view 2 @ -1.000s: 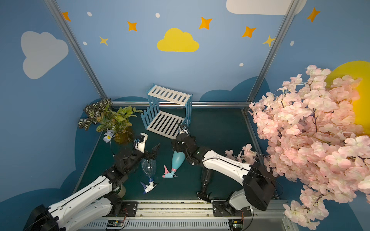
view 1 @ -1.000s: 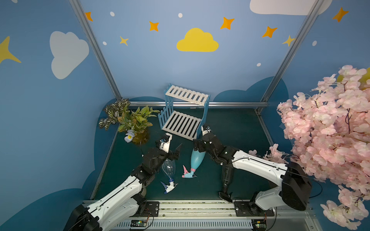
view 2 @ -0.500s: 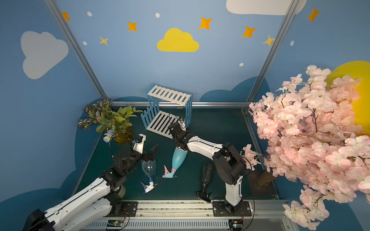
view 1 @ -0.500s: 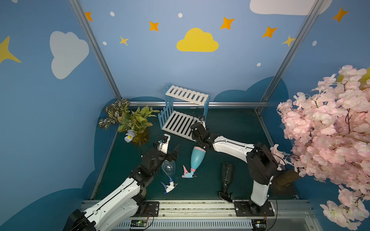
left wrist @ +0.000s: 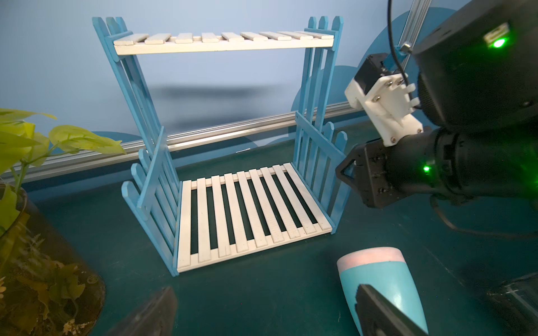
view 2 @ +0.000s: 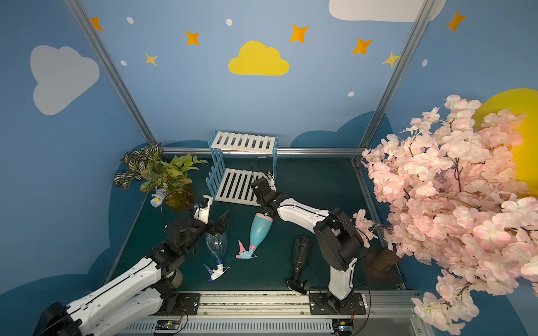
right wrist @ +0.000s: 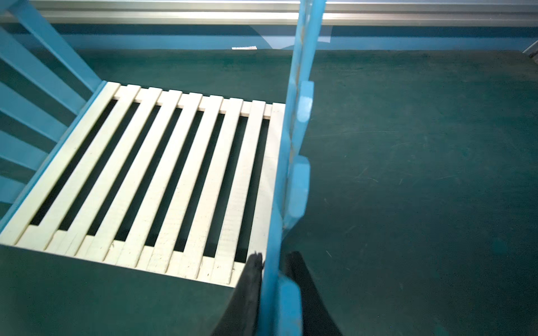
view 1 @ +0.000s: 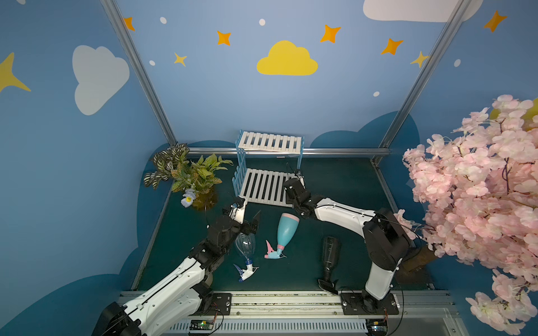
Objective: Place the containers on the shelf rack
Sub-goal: 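Adjust the shelf at the center of the board, then pick up a container from the center of the board.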
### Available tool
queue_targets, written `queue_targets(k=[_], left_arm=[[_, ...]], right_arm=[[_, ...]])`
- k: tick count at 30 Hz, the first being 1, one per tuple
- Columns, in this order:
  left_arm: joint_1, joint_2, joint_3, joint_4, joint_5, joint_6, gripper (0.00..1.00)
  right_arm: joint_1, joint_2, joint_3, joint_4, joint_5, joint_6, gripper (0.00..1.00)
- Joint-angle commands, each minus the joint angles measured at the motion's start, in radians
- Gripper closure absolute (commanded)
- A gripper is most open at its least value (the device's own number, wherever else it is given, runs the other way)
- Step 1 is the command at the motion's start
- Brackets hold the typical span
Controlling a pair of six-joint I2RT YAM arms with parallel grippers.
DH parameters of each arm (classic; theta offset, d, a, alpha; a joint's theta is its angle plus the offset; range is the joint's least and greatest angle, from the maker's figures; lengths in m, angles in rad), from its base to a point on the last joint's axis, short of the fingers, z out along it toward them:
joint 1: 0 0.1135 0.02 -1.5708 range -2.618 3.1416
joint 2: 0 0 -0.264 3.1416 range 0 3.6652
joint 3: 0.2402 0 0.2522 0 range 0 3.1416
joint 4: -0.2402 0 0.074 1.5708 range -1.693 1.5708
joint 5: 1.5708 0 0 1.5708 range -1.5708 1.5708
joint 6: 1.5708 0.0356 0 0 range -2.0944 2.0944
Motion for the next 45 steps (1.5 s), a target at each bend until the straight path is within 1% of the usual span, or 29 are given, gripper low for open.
queue_targets(k=[1,3,6,8,9,12,14,15,17,18,20,21,22,23,25,26,28,30,32,34,37,39,41,43,45], left_arm=[[-0.004,0.004,0.004,-0.001,0.010,0.003,0.00],[-0.005,0.008,0.007,-0.004,0.017,0.004,0.00],[-0.006,0.016,0.017,-0.007,0.046,0.002,0.00],[-0.007,0.022,0.022,-0.009,0.069,-0.003,0.00],[-0.006,0.025,0.024,-0.010,0.079,-0.005,0.00],[-0.011,0.033,0.032,-0.014,0.096,-0.008,0.00],[-0.011,0.037,0.036,-0.022,0.100,-0.012,0.00],[-0.012,0.040,0.039,-0.026,0.102,-0.014,0.00],[-0.012,0.041,0.048,-0.046,0.108,-0.017,0.00],[-0.012,0.038,0.058,-0.066,0.106,-0.020,0.00],[-0.011,0.023,0.087,-0.128,0.092,-0.033,0.00],[-0.012,0.010,0.103,-0.166,0.085,-0.042,0.00],[-0.012,-0.006,0.118,-0.201,0.084,-0.050,0.00],[-0.013,-0.026,0.134,-0.244,0.088,-0.060,0.00],[-0.012,-0.071,0.163,-0.327,0.110,-0.074,0.00],[-0.011,-0.091,0.173,-0.360,0.119,-0.082,0.00],[-0.012,-0.129,0.184,-0.420,0.150,-0.102,0.00],[-0.011,-0.158,0.177,-0.454,0.207,-0.114,0.00],[-0.012,-0.174,0.165,-0.467,0.300,-0.115,0.00],[-0.013,-0.166,0.159,-0.469,0.400,-0.117,0.00],[-0.014,-0.110,0.163,-0.468,0.509,-0.168,0.00],[-0.014,-0.055,0.163,-0.453,0.566,-0.208,0.01],[-0.020,0.003,0.157,-0.429,0.603,-0.242,0.02],[-0.032,0.055,0.151,-0.392,0.640,-0.259,0.03],[-0.054,0.118,0.151,-0.350,0.650,-0.270,0.03]], right_arm=[[-0.031,-0.103,-0.075,-0.010,-0.048,-0.070,0.95],[-0.066,-0.139,-0.120,0.010,-0.090,-0.082,0.95],[-0.122,-0.179,-0.171,0.040,-0.198,-0.124,0.95],[-0.154,-0.199,-0.198,0.061,-0.289,-0.196,0.95],[-0.164,-0.205,-0.208,0.065,-0.306,-0.214,0.95],[-0.177,-0.215,-0.212,0.048,-0.313,-0.259,0.95],[-0.179,-0.217,-0.204,0.030,-0.303,-0.265,0.94],[-0.180,-0.217,-0.201,0.025,-0.302,-0.265,0.94],[-0.179,-0.217,-0.200,0.022,-0.297,-0.260,0.88],[-0.179,-0.219,-0.199,0.022,-0.293,-0.259,0.85],[-0.179,-0.231,-0.195,0.016,-0.284,-0.261,0.70],[-0.179,-0.242,-0.189,0.005,-0.279,-0.269,0.61],[-0.180,-0.256,-0.182,-0.010,-0.274,-0.276,0.48],[-0.178,-0.275,-0.170,-0.031,-0.269,-0.286,0.38],[-0.179,-0.327,-0.148,-0.080,-0.265,-0.309,0.22],[-0.178,-0.358,-0.140,-0.101,-0.271,-0.317,0.18],[-0.173,-0.420,-0.133,-0.143,-0.305,-0.339,0.14],[-0.160,-0.494,-0.137,-0.176,-0.381,-0.361,0.14],[-0.130,-0.555,-0.150,-0.210,-0.500,-0.425,0.13],[-0.066,-0.604,-0.172,-0.238,-0.541,-0.493,0.14],[0.046,-0.647,-0.226,-0.259,-0.587,-0.554,0.17],[0.107,-0.656,-0.268,-0.274,-0.626,-0.541,0.22],[0.165,-0.650,-0.301,-0.300,-0.640,-0.479,0.27],[0.231,-0.635,-0.340,-0.313,-0.617,-0.410,0.32],[0.307,-0.612,-0.397,-0.298,-0.586,-0.410,0.35]])
